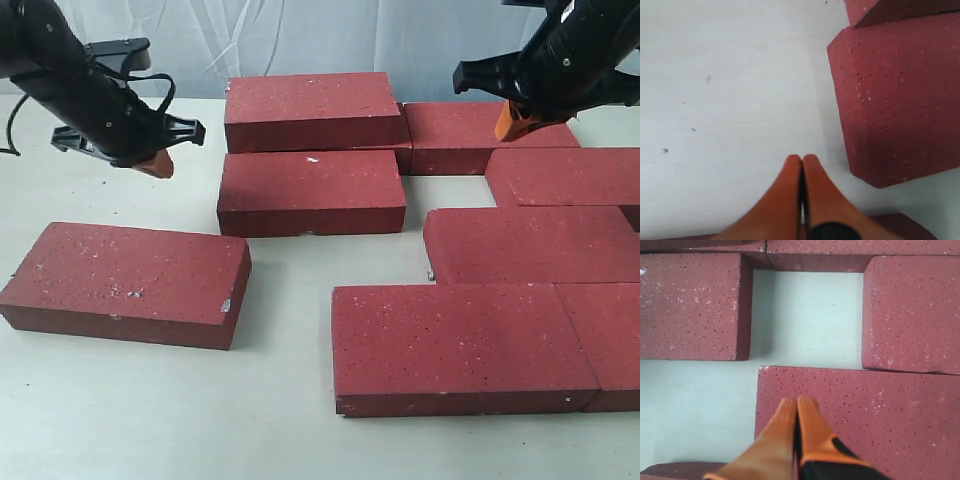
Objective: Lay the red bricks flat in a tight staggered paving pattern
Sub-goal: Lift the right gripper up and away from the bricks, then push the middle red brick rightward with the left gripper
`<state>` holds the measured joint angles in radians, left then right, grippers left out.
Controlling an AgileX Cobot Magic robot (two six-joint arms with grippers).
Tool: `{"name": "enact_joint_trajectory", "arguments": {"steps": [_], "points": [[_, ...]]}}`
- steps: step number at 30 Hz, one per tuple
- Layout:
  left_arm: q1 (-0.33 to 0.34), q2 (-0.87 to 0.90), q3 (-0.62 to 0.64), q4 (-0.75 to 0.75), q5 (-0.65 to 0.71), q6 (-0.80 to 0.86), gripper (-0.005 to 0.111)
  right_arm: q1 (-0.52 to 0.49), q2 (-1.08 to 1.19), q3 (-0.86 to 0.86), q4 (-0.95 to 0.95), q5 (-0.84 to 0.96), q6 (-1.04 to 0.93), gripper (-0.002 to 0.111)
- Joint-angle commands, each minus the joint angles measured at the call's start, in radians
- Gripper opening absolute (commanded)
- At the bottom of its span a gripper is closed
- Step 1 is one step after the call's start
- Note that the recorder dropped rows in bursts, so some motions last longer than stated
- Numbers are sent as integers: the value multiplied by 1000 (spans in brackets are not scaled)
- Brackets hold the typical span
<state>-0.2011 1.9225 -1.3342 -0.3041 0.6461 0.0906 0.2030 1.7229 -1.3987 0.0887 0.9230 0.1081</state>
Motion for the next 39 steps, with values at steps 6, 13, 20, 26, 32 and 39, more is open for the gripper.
{"name": "enact_joint_trajectory", "arguments": {"steps": [6,13,20,26,32,39], "points": [[-36,201,-167,-72,129,-39,0,-5,-5,-2,17,-20,-1,-1],[-70,307,-307,-39,173,-91,0,-3,-5,-2,26,-21,-1,-1],[-114,340,-332,-56,158,-91,0,-3,-5,-2,28,-39,-1,-1],[-149,340,-332,-86,100,-91,0,-3,-5,-2,28,-39,-1,-1],[-168,340,-332,-128,81,-91,0,-3,-5,-2,28,-37,-1,-1],[-191,340,-332,-151,38,-91,0,-3,-5,-2,28,-37,-1,-1]]}}
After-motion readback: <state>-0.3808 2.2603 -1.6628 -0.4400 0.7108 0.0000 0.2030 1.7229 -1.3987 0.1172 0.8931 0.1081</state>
